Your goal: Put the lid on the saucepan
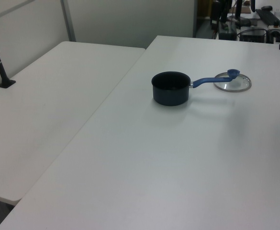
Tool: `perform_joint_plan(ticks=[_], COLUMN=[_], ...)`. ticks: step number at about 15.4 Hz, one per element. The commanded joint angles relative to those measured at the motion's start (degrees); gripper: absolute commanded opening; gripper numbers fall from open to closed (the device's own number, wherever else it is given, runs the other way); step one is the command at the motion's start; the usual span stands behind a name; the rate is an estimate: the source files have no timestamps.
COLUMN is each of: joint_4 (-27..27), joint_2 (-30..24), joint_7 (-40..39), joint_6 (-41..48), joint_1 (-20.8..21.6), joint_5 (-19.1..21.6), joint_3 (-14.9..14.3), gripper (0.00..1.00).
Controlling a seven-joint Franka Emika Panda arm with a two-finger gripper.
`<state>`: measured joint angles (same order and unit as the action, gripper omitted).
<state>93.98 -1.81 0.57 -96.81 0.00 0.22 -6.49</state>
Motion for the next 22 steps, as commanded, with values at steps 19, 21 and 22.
perform_joint_plan(ticks=[19,21,22], joint_4=[0.77,1.82,3.13], joint_2=[-0.56,-0.56,-0.56], joint_7=[-20.37,-31.46,-33.16], joint_6=[1.61,3.64,3.64], joint_1=[-0.70,-1.32,-2.11], joint_5=[0.22,-2.31,-5.29], joint_3=[-6.16,-8.27,-8.80], gripper=[1.00,1.00,1.00])
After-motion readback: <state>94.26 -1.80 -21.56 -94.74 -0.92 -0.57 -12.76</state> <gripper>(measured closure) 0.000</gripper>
